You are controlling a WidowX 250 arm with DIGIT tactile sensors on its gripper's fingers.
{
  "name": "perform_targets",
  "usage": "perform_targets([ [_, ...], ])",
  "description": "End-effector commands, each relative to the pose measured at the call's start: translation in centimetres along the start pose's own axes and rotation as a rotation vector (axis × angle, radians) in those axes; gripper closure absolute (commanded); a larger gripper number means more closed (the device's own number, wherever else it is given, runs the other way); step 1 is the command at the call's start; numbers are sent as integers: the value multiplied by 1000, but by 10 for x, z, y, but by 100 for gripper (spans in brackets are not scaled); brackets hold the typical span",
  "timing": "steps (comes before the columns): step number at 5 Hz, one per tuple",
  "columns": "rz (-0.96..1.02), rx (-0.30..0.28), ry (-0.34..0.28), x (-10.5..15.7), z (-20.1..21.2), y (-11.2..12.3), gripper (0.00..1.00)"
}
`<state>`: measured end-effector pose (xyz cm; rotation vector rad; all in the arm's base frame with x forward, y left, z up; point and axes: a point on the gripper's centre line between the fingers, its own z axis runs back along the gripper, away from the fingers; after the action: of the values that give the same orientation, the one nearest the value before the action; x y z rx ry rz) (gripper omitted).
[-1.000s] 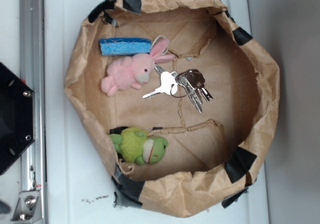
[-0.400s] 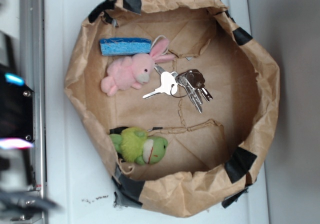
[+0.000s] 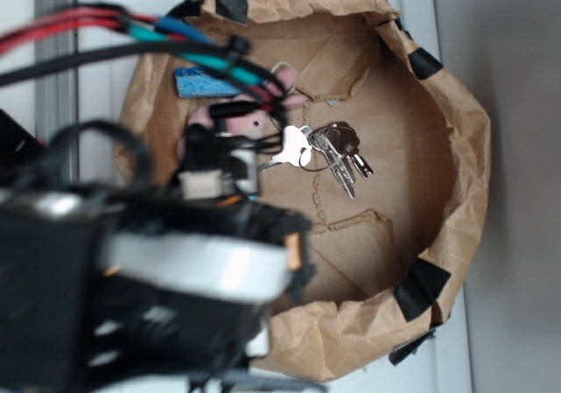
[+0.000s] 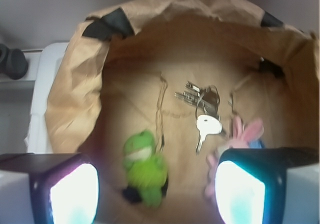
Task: Grab the silver keys.
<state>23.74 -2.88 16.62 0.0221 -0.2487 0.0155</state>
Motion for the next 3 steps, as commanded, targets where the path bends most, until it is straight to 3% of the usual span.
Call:
perform_targets([
  [1,-60,-74,-23,6,-25,47,0],
  [2,-36,-76,5,7,-43,56,0],
  [3,0,-40,-24,9,-73,50,0],
])
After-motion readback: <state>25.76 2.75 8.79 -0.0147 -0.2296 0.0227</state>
